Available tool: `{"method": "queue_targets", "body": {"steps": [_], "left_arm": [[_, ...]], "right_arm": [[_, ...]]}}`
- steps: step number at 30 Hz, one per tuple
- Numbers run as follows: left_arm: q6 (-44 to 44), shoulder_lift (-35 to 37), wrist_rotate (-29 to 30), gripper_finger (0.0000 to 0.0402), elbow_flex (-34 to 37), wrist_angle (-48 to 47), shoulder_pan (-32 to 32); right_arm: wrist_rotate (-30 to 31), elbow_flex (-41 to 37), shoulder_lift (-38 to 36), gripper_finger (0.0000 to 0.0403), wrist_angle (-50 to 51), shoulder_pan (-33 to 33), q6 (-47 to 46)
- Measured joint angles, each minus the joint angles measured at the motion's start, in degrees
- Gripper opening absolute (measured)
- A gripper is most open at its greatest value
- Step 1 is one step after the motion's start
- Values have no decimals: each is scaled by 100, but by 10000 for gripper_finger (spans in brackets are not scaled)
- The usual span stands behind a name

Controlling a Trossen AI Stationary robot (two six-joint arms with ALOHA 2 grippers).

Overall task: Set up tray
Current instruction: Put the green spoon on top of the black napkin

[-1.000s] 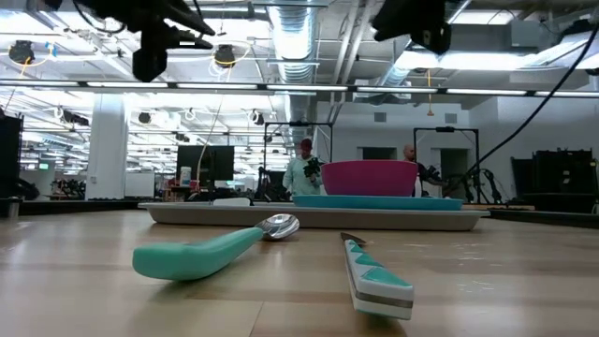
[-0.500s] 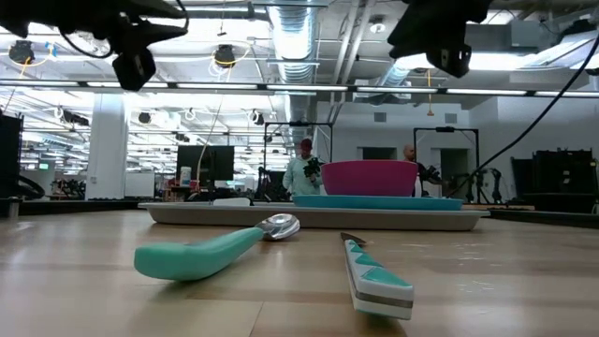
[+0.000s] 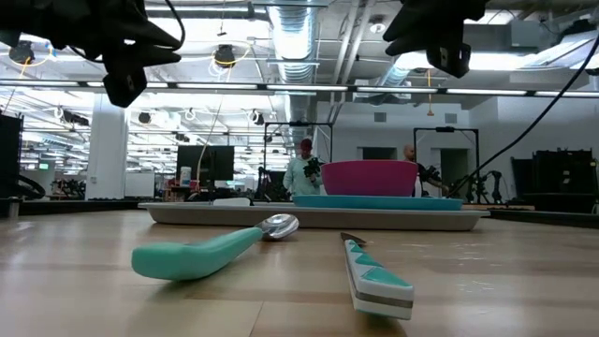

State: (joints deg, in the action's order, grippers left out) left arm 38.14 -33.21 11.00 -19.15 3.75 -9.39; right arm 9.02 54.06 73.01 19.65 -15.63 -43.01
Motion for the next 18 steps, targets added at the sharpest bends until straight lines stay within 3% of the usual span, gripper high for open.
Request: {"method": "queue_targets", "body": {"steps": [3, 8, 14, 18], "left_arm": [[-240, -15, 19, 68, 0, -5, 1], [-642, -11, -752, 68, 1, 7, 0], [512, -13, -926, 68, 1, 63, 2], [563, -13, -1126, 68, 0, 3, 2]], "right_arm": [[-2, 0, 0, 66, 1, -1, -423], [-4, 1, 30, 66, -3, -9, -1652], [-11, 25, 512, 66, 17, -171, -3068], [-17, 376, 1248, 66, 38, -423, -3814]]}}
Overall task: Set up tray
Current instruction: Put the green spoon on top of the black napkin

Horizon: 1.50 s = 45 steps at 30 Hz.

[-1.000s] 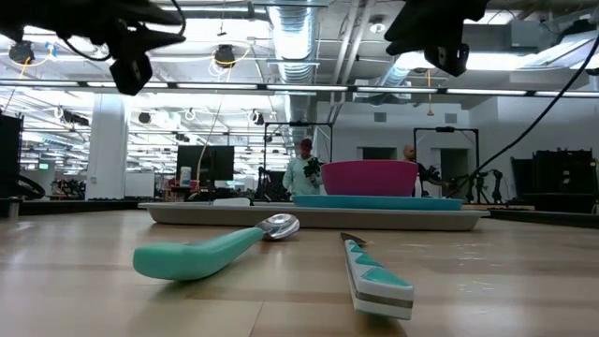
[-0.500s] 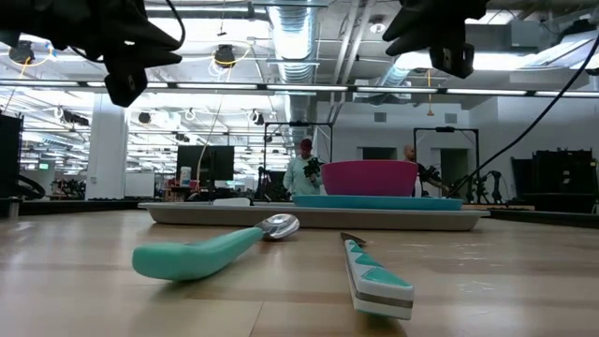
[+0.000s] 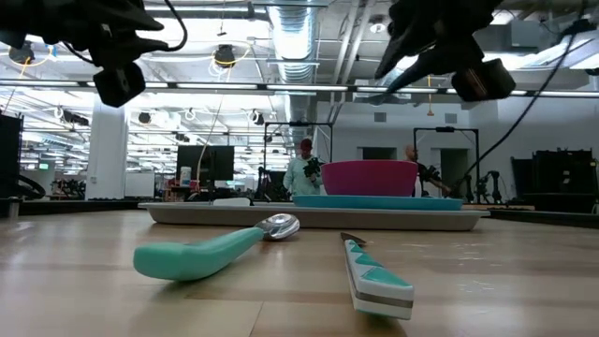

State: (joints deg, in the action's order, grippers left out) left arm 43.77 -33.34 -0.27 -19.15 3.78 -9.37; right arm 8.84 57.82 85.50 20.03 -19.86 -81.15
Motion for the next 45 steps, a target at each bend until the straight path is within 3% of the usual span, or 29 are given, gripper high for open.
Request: {"method": "queue_targets", "body": {"steps": [6, 15, 24, 30, 40, 45], "left_arm": [[31, 0, -676, 68, 1, -8, 0], [59, 0, -873, 68, 1, -389, 2], [37, 0, -1412, 68, -1, -700, 2], [-109, 0, -1651, 68, -1, -748, 2], [-304, 11, -1767, 68, -1, -921, 0], [-306, 11, -1767, 68, -1, -928, 0]], "right_arm": [[4, 1325, 1247, 66, 309, -259, -751], [107, 3642, 2985, 66, 2691, -400, -1761], [254, 5167, 4247, 68, 2887, -451, -2105], [-110, 5528, 4631, 94, 3332, -402, -2279], [-275, 5537, 4611, 199, 3447, -244, -2077], [-303, 5537, 4611, 225, 3383, -126, -1973]]}}
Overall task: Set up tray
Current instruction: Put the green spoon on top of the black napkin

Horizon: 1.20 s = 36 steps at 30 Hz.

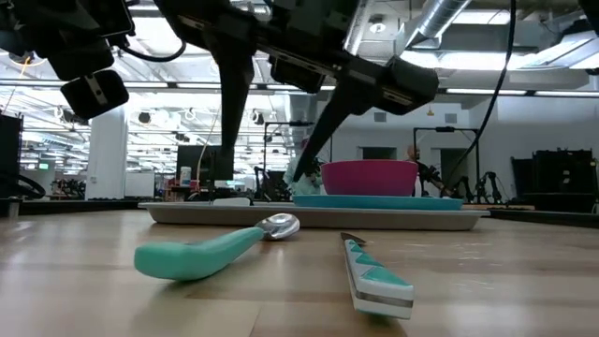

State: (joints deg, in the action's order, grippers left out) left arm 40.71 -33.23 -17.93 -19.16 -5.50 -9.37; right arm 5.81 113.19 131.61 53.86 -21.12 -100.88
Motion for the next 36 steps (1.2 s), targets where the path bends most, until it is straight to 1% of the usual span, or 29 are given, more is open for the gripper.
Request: {"method": "queue_targets", "body": {"steps": [3, 7, 10, 12, 14, 17, 30, 32, 34, 36], "left_arm": [[0, 0, 1, 68, 0, -12, 0], [0, 0, 17, 68, 0, -16, 0], [0, 0, 17, 68, 0, -17, 0], [0, 0, 17, 68, 0, -19, 0], [0, 2, 20, 68, 0, -17, 1], [0, 2, 20, 68, 0, -25, 1], [0, 1, 22, 68, 0, -28, 2], [0, 0, 23, 68, 0, -28, 2], [0, 0, 24, 68, 0, -24, 2], [0, 0, 24, 68, 0, -26, 2]], "right_arm": [[-10, 0, 0, 225, 14, 71, -9], [-84, 8, 83, 213, -53, 140, -31], [-289, -19, 225, 201, -44, 150, -112], [-440, 2, 342, 194, -303, 143, -114], [-506, -17, 384, 187, -251, 122, -137], [-473, 13, 429, 179, -368, 124, -260], [-445, -6, 496, 152, -303, 126, -213], [-553, 7, 627, 149, -449, 126, -211], [-804, 7, 637, 146, -536, 133, -160], [-853, 17, 774, 143, -632, 126, -109]]}}
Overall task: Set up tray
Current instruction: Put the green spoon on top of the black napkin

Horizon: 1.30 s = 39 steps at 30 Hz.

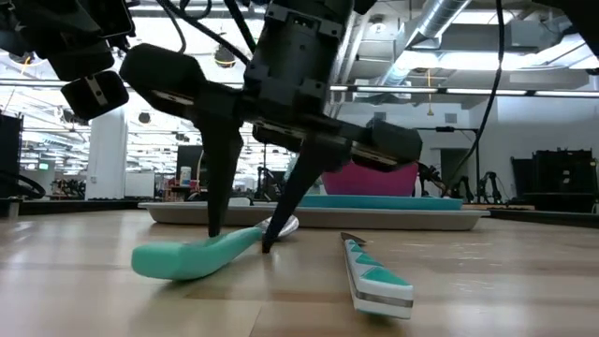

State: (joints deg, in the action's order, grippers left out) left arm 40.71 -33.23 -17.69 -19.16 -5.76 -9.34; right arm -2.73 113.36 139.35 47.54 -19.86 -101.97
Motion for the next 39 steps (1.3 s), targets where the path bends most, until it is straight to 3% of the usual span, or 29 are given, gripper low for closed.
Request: {"method": "queue_targets", "body": {"steps": [8, 17, 25, 39], "left_arm": [[0, 0, 0, 68, 0, 2, 0], [0, 0, 0, 68, 0, 2, 0], [0, 0, 4, 68, 0, 2, 0], [-96, 0, 37, 68, 0, -146, 0]], "right_arm": [[44, 56, 35, 117, 270, 11, -46], [40, 42, 37, 31, 334, 15, -156], [92, 208, -5, 33, 483, 107, -10], [871, 2164, 18, 34, 1977, 780, 1675]]}}
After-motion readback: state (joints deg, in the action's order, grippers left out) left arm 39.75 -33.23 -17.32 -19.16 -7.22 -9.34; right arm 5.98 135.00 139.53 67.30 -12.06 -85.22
